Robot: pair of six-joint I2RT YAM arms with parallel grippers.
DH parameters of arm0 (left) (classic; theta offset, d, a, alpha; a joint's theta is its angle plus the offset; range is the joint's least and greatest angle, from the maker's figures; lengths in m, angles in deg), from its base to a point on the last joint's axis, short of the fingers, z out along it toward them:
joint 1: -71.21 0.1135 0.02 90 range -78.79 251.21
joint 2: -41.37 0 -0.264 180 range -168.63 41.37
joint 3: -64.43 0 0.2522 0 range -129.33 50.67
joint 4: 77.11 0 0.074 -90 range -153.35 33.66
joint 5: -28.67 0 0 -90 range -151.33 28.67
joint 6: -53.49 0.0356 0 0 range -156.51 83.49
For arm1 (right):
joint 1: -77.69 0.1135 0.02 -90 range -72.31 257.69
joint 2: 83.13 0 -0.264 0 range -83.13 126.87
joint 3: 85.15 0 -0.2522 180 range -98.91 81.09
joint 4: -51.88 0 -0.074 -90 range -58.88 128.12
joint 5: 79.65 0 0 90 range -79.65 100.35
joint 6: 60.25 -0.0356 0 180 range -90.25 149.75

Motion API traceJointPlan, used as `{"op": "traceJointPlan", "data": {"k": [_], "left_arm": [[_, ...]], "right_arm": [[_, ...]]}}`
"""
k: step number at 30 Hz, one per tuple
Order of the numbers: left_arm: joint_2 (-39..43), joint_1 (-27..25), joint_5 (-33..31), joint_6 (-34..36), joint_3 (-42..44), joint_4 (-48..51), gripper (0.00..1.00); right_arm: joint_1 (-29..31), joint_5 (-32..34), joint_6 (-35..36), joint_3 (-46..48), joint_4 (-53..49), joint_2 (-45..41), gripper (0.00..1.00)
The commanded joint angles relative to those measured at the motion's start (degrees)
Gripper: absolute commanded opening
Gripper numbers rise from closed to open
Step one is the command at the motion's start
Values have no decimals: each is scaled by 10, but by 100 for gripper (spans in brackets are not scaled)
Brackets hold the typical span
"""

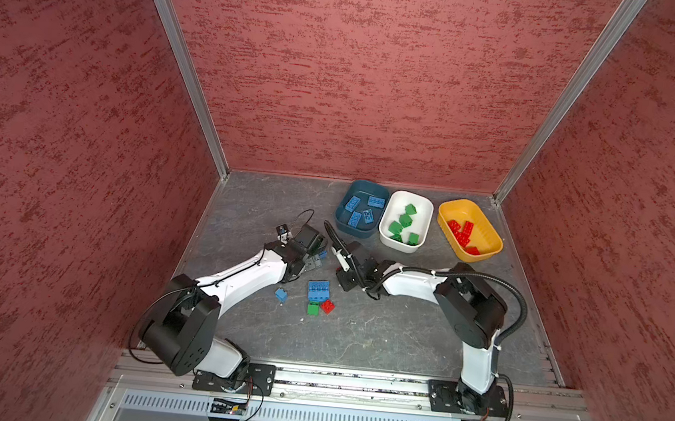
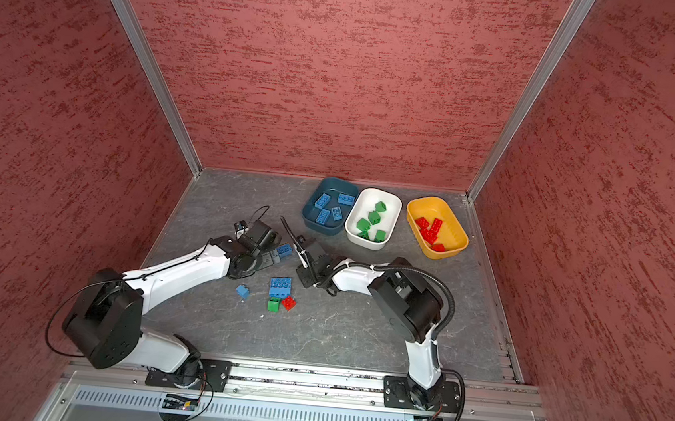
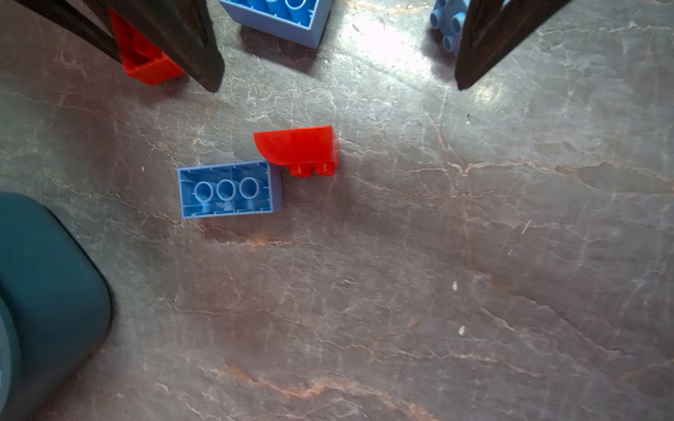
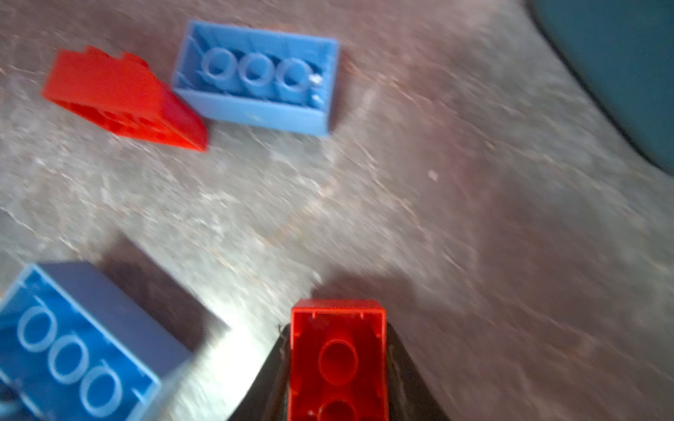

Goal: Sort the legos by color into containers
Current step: 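Carry the red brick into the yellow bin and release it with the right gripper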

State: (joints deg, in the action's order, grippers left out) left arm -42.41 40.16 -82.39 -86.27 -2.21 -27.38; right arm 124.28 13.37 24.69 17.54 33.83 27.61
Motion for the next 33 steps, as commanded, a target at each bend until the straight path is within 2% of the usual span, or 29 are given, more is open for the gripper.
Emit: {"op": "traceJointPlan", "data": {"k": [1,5,9,13,17,21,26,29,33], "left_arm": [[-13,-22,-18,29,-25,-20,99],[-33,-51,1,62,-40,-62,99],[-54,-74,64,117,-56,-135,99],[-70,-99,94,177,-82,-165,99],[-77,-120,113,226,-102,-183,99],[-70,-124,137,241,-96,-217,99],[-52,-121,149,241,-73,-253,99],[-46,-121,152,247,-66,-258,99],[-35,-120,155,252,-48,-277,99]], "right_arm": [[-23,-10,-1,35,45,-54,23],[-58,-28,-25,87,81,-100,22],[-101,-39,-55,142,120,-156,21],[-153,-55,-69,191,146,-219,20],[-234,-103,-92,225,154,-279,20],[-337,-161,-122,238,161,-328,20],[-448,-188,-109,219,146,-327,20],[-522,-266,-94,179,122,-285,20],[-582,-277,-59,115,77,-211,21]]}}
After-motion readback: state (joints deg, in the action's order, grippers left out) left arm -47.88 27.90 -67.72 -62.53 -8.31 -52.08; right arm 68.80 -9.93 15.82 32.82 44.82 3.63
